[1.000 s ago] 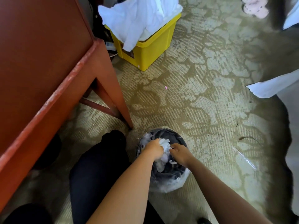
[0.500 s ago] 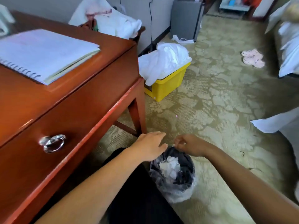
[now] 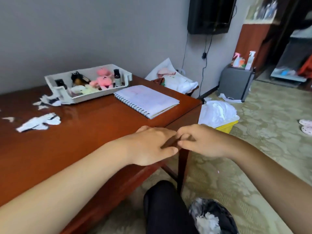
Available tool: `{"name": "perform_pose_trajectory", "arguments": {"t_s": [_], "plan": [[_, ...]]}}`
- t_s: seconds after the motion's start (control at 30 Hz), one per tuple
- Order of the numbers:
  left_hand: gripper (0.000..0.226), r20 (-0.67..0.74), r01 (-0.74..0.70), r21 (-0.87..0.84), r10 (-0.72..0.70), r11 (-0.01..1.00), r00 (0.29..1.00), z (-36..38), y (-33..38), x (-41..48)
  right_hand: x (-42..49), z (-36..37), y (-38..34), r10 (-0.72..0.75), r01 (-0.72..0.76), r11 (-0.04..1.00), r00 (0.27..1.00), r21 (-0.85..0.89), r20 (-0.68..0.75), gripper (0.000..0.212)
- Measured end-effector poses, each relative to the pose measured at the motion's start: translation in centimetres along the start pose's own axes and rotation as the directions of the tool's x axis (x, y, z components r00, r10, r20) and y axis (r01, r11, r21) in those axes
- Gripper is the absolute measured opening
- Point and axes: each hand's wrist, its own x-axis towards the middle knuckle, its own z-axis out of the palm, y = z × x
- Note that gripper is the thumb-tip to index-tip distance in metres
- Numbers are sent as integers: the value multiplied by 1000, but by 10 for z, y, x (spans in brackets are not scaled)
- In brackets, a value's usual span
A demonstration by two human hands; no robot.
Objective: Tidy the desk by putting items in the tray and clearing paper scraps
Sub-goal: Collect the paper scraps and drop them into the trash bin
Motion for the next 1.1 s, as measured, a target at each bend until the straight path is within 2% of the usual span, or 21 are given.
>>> {"name": "perform_pose_trajectory", "arguments": {"t_s": [0.1, 0.2, 0.33, 0.43, 0.53, 0.7, 0.8, 0.9, 0.97, 1.1], "plan": [[52, -84, 105, 66, -99, 992, 992, -8, -26, -29, 14, -4, -41, -77, 76, 996, 996, -48, -32, 26], [59, -116, 263, 120, -249, 957, 961, -6, -56, -62, 32, 4, -76, -149, 148, 989, 988, -29, -46, 23], [59, -183, 444, 44, -430, 895, 884, -3, -97, -112, 63, 29, -118, -261, 259, 965, 965, -49, -26, 21], [58, -292, 560, -35, -544, 828, 787, 4, -126, -150, 86, 48, -152, -337, 339, 938, 941, -66, 35, 31], [56, -383, 682, -105, -663, 723, 644, 14, -153, -191, 108, 68, -187, -348, 363, 928, 927, -91, 141, 48], [54, -498, 810, -187, -764, 556, 409, 24, -180, -247, 142, 112, -236, -326, 349, 923, 933, -162, 150, 65], [61, -480, 888, -172, -823, 427, 303, 28, -192, -265, 160, 134, -259, -309, 325, 924, 945, -203, 108, 64], [70, -419, 913, -267, -891, 307, 177, 27, -212, -275, 178, 152, -277, -306, 310, 914, 950, -261, 58, 61], [75, -373, 915, -311, -918, 258, 132, 24, -227, -277, 188, 161, -288, -312, 312, 907, 949, -284, 48, 61], [81, -317, 918, -336, -943, 212, 101, 17, -256, -268, 209, 168, -305, -327, 319, 900, 945, -297, 23, 62]]}}
